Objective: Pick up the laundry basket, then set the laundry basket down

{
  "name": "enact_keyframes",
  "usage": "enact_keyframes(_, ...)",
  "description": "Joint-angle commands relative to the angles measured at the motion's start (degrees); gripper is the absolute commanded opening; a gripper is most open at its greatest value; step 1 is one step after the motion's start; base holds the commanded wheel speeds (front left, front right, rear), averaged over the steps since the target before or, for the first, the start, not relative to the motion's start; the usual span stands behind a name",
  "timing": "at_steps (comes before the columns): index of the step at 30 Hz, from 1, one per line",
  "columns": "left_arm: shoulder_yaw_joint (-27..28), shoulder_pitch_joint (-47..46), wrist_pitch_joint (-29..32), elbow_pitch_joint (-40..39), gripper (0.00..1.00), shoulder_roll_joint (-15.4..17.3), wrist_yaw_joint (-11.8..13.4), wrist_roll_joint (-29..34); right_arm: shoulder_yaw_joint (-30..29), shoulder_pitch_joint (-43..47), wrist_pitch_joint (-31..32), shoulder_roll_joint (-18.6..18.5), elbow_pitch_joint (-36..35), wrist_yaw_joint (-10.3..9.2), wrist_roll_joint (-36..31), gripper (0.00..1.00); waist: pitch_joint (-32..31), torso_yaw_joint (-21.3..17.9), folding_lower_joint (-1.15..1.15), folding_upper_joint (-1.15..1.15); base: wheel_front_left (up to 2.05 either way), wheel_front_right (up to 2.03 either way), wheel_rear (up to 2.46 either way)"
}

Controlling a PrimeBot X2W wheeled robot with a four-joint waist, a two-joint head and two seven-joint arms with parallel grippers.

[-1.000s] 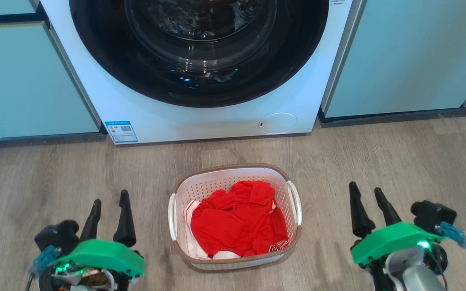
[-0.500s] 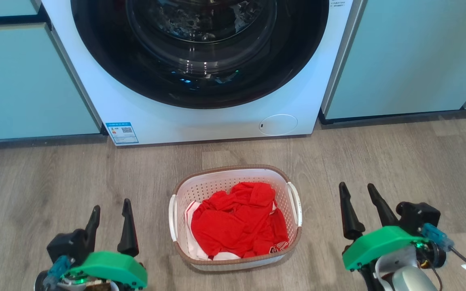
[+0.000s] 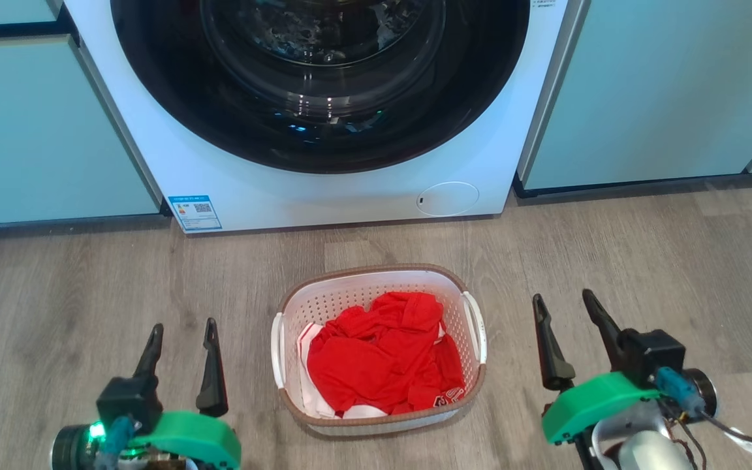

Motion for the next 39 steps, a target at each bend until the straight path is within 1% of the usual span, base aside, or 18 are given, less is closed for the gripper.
enact_keyframes(1,1.33,-0.85,-0.94,-2.34,1.0,-0.02,0.36,2.05,1.66,-2.74,-1.09,-0.54,-2.3,-0.08,-1.99,1.0,0.02,-0.02,0.0,0.0,0.0,0.0,0.0)
enact_keyframes(6,1.3,-0.48,-1.78,-2.6,1.0,-0.03,0.63,5.4,2.34,-2.88,-1.92,-0.58,-2.5,-0.09,-5.22,1.0,0.07,-0.08,0.0,0.0,0.0,0.0,0.0)
enact_keyframes(13,1.54,-0.57,-1.79,-1.98,1.0,-0.08,0.27,4.7,2.09,-2.93,-1.93,-0.58,-2.31,-0.09,-5.23,1.0,0.13,-0.13,0.0,0.0,0.0,0.0,0.0)
enact_keyframes(39,1.09,-0.92,-1.79,-1.41,1.0,-0.09,0.71,4.1,1.55,-3.08,-1.93,-0.58,-2.43,-0.09,-5.4,1.0,1.1,-0.23,0.0,0.0,0.0,0.0,0.0)
